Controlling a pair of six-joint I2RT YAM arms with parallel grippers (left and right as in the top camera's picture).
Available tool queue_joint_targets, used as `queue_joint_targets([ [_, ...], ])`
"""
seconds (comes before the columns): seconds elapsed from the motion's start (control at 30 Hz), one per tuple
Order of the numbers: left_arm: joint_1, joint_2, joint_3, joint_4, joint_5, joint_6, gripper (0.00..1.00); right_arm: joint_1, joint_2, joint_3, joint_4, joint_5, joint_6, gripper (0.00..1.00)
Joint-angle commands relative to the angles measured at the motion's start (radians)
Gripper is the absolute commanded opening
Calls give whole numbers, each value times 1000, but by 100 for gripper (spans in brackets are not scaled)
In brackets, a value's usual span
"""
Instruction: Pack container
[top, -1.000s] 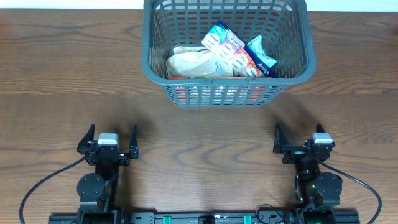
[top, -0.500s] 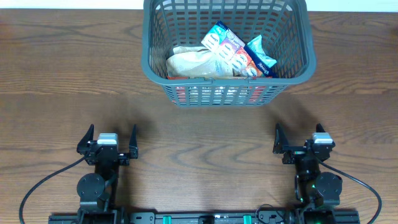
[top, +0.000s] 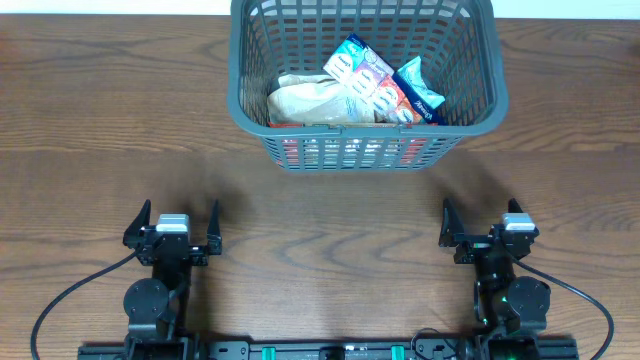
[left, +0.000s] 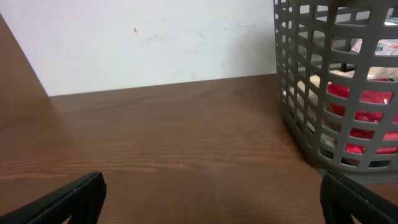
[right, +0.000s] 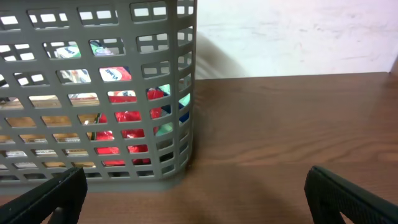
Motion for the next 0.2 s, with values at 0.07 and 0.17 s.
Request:
queue_joint_targets([
  [0.07, -4, -5, -14, -47, -32, -9, 99, -6, -7, -6, 1, 3, 16, 99],
  [0.17, -4, -5, -14, -47, -32, -9, 99, -6, -7, -6, 1, 3, 16, 99],
])
